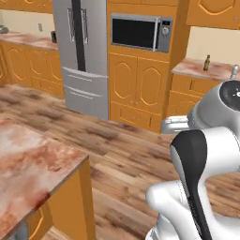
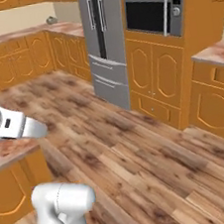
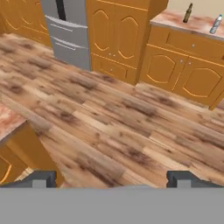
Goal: Place the drinks on the dining counter in a tight cluster.
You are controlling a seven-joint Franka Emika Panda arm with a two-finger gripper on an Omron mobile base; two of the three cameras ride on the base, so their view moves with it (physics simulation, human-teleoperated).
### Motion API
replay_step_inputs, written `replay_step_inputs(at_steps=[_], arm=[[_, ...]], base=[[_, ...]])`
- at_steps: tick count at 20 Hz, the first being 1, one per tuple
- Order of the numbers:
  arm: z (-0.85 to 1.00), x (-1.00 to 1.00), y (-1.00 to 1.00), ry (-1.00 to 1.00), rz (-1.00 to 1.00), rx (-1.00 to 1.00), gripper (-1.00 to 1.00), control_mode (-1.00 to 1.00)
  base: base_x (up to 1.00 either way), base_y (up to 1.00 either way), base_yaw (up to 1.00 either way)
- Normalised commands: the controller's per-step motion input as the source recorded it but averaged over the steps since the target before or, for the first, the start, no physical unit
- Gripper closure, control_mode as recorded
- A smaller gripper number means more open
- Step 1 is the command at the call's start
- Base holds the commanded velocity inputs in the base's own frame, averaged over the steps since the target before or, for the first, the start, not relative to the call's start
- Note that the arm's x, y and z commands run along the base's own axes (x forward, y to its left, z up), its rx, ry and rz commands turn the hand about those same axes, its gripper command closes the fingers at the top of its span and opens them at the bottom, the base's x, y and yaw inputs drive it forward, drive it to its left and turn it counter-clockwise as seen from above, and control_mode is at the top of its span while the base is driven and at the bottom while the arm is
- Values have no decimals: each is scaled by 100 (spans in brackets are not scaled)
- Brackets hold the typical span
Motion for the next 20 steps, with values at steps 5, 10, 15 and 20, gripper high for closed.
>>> replay_step_inputs(at_steps=[5, 10, 15, 20], arm=[[0, 0, 0, 0, 0, 0, -100, 100], [0, 0, 0, 0, 0, 0, -100, 100], [0, 0, 0, 0, 0, 0, -100, 100], [0, 0, 0, 0, 0, 0, -100, 100]], base=[[90, -94, -39], [100, -94, -33], [100, -96, -25], [100, -81, -17]])
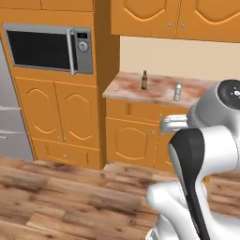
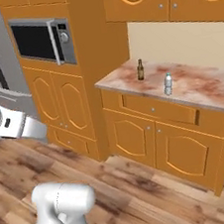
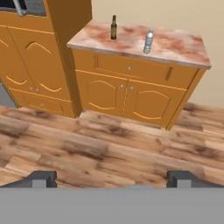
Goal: Place the drinks on the dining counter in a tight cluster.
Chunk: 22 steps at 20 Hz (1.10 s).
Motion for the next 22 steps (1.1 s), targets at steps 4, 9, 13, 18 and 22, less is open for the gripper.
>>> replay_step_inputs(at_steps=[4, 9, 13, 18, 22], arm=[[0, 0, 0, 0, 0, 0, -100, 100], [0, 0, 0, 0, 0, 0, -100, 100], [0, 0, 0, 0, 0, 0, -100, 100], [0, 0, 0, 0, 0, 0, -100, 100], [0, 0, 0, 0, 0, 0, -100, 100]], base=[[100, -54, -10], [100, -58, -15], [100, -6, -29], [100, 19, -31], [85, 61, -17]])
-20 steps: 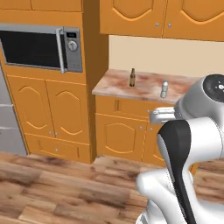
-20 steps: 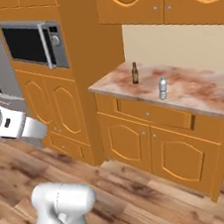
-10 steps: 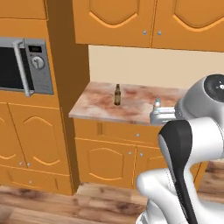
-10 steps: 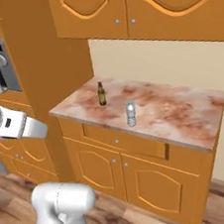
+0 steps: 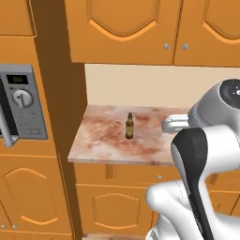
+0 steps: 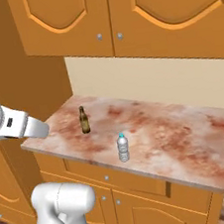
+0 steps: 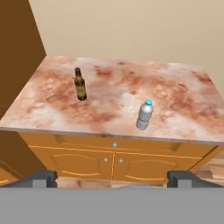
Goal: Place the drinks on the dining counter in a tight cluster.
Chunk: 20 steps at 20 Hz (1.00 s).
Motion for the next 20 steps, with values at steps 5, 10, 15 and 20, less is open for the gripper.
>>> replay_step_inputs(at_steps=[5, 10, 15, 20], arm=[[0, 0, 0, 0, 0, 0, -100, 100], [0, 0, 0, 0, 0, 0, -100, 100], [0, 0, 0, 0, 0, 0, -100, 100], [0, 0, 0, 0, 0, 0, -100, 100]], base=[[36, 50, -11], [2, -3, -3], [34, -1, 0], [29, -24, 0]])
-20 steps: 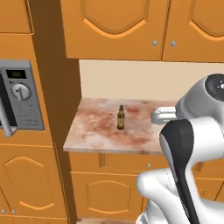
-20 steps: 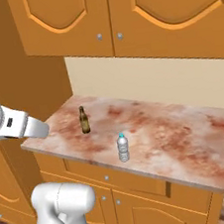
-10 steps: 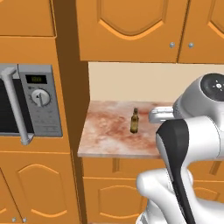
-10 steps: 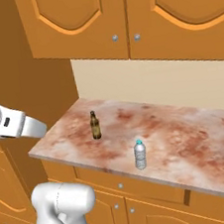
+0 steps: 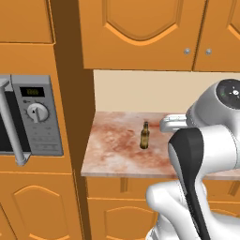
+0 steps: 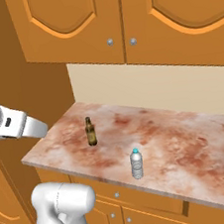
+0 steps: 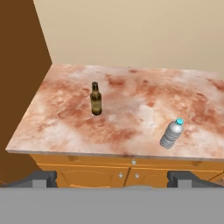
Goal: Place the drinks on the dining counter in a tight cluster.
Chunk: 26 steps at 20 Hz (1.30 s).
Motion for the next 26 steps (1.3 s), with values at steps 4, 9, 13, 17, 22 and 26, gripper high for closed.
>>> replay_step_inputs(at_steps=[4, 9, 13, 17, 22, 26], arm=[[-1, 12, -3, 1, 0, 1, -100, -100], [-8, 76, -31, 0, 10, 6, -100, -100], [-35, 92, -17, 2, 32, 13, -100, -100], [-55, 77, -8, 1, 44, 15, -100, -100], [-78, 98, -8, -6, 45, 5, -100, -100], [-31, 86, -53, -23, 40, 0, -100, -100]], base=[[11, -27, 0], [0, 0, 0], [0, 0, 0], [0, 0, 0], [0, 0, 0], [0, 0, 0]])
